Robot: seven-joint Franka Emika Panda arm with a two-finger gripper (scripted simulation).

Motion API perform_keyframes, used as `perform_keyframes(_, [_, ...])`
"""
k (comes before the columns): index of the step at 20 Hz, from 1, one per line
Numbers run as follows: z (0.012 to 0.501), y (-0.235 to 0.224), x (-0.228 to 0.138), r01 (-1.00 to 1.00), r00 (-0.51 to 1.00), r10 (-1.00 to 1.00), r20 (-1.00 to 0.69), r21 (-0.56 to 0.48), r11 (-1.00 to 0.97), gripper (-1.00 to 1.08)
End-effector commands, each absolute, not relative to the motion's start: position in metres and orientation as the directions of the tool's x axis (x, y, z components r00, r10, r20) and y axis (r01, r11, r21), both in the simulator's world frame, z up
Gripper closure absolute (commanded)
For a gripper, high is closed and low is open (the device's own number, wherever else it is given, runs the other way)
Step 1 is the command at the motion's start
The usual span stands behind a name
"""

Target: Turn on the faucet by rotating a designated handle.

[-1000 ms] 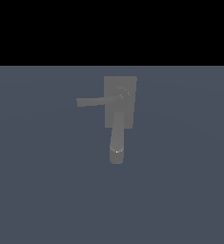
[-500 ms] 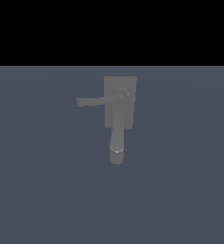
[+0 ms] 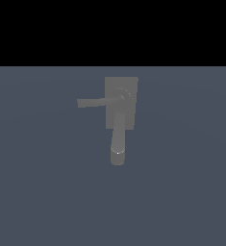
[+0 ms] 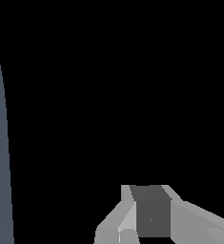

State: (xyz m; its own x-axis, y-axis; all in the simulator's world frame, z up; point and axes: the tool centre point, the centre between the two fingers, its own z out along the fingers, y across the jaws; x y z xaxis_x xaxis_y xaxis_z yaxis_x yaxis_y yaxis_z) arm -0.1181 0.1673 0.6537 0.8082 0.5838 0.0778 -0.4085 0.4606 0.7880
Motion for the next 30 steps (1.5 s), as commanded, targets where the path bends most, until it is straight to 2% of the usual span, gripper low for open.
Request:
perform_keyframes(1, [0.638, 0.185, -0.102, -0.391, 0.799, 0.602, -0.008, 0.753, 0.529, 1.08])
perform_keyframes(8, [0.574, 0.223, -0.055, -0.325, 0.755, 0.600, -0.265, 0.643, 0.693, 1.08])
perform_keyframes(15, [0.487, 0.239, -0.009, -0.242, 0.668, 0.529, -0.524, 0.519, 0.820, 1.08])
perform_keyframes(23, [0.367, 0.228, 0.032, -0.137, 0.503, 0.386, -0.774, 0.369, 0.919, 1.08])
perform_keyframes(30, [0.282, 0.203, 0.047, -0.067, 0.356, 0.275, -0.893, 0.269, 0.961, 1.08])
